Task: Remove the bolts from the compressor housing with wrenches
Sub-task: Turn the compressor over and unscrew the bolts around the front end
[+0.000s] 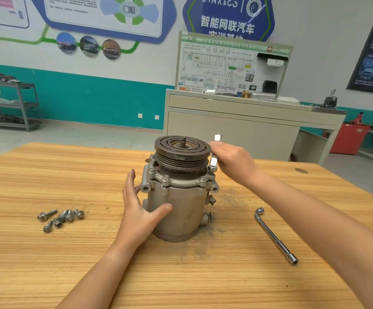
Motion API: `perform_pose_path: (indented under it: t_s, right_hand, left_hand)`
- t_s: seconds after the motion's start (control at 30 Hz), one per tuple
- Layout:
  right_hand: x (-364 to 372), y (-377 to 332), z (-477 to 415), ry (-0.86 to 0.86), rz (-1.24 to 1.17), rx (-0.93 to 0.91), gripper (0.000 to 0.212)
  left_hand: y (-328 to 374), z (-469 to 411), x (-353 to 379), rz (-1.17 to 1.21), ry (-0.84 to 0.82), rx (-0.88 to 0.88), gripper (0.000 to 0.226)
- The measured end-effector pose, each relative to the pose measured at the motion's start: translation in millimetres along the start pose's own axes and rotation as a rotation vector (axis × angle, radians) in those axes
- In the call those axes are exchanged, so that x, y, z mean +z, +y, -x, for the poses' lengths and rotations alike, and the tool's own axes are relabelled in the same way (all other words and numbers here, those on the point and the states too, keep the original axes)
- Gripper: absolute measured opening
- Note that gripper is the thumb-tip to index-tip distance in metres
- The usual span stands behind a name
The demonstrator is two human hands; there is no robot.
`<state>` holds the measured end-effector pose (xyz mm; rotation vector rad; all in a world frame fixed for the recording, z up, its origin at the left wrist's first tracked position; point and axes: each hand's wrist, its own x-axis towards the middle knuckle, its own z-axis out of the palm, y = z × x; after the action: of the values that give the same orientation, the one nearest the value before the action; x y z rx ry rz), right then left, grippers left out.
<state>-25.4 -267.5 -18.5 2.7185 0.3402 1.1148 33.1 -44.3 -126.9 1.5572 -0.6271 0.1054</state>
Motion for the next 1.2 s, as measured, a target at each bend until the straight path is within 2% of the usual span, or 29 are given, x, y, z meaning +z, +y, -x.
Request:
perform_pose_path:
  t_s: [0.13,0.3,0.4,0.5,0.57,0.7,1.0,1.2]
  right_hand:
    - [7,-6,0,0.025,-0.114,0.146,0.031]
    - [-27,-9,19,0.063,-0.194,0.529,0.047]
    - [-60,-23,37,0.017,-0.025,0.475,0.043]
    - [-89,-43,45,-0.214,0.309,0.453,0.043]
    - [-100,-58,41,-0.363,0.406,0.449,0.052]
    - [-107,-73,29,-0.454,0.461,0.407,0.056]
    - [-107,-96,14,-0.595,0.469,0.325,0.045]
    - [-96,-115,12,-0.689,0.533,0.221,0.053]
  left_hand:
    - [2,2,-2,0.009,-0.012,0.016,0.110]
    - [5,7,-2,-0.036,-0.037,0.026,0.108]
    - [7,8,-1,-0.080,-0.038,0.026,0.108]
    - [9,8,0,-0.107,-0.007,0.018,0.106]
    - [11,8,-1,-0.106,0.020,0.011,0.106]
    - [11,9,-3,-0.102,0.036,0.008,0.107]
    - [9,8,-5,-0.062,0.047,0.000,0.103]
    - [6,9,-2,-0.194,0.014,-0.001,0.120]
